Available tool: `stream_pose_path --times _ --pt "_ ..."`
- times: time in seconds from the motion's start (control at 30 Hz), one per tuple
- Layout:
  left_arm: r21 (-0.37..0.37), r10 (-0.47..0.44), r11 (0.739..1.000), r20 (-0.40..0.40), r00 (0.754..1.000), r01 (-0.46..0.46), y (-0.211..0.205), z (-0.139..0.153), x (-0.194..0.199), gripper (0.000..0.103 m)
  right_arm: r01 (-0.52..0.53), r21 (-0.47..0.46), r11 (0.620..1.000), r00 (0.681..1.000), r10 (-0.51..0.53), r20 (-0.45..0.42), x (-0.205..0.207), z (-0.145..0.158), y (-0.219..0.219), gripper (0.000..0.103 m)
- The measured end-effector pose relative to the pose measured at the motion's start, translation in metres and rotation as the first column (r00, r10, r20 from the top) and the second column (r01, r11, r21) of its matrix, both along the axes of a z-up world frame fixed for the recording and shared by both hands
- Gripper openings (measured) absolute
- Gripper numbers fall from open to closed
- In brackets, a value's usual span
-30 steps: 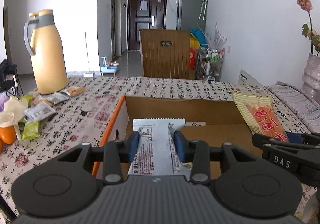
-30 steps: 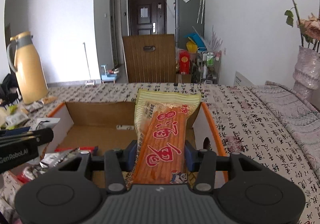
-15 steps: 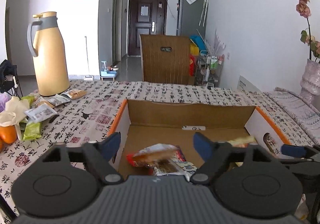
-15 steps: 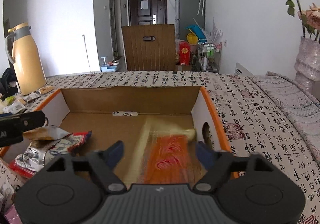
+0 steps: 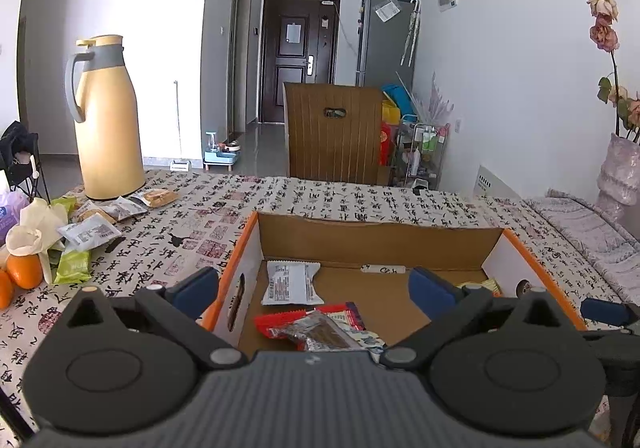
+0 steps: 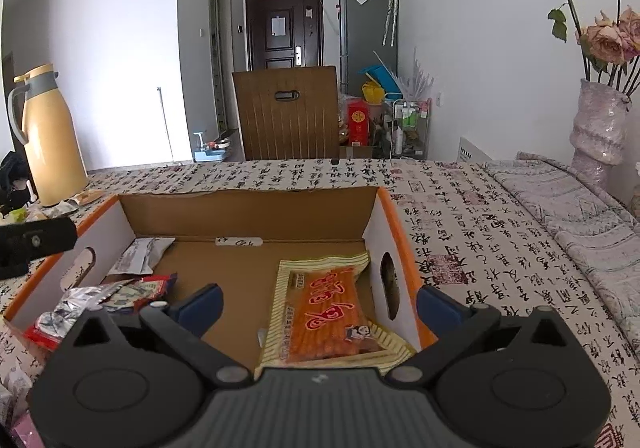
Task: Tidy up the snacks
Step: 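Move both grippers back from the box to the snack pile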
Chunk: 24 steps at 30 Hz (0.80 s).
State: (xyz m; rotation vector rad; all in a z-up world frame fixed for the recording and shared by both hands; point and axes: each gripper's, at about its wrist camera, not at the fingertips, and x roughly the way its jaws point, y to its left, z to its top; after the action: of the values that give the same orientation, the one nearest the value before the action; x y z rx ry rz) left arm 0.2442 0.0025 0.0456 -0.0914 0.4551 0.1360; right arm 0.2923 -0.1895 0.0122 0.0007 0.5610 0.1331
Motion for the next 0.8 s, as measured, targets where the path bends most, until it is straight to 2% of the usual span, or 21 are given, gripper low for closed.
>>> stream_pose_path --times 0.5,0.8 --pt "0.020 -0.019 1.000 0.029 0.999 0.019 0.000 0.021 -0.042 0.103 -0.012 0.019 1.000 0.993 0.010 0.116 -0.059 0.029 -0.021 0.103" --pt "0.022 -0.024 0.999 0.046 0.999 0.023 0.017 0.015 -0.087 0.103 -0.026 0.027 0.999 0.990 0.022 0.142 -0.112 0.023 -0.039 0.103"
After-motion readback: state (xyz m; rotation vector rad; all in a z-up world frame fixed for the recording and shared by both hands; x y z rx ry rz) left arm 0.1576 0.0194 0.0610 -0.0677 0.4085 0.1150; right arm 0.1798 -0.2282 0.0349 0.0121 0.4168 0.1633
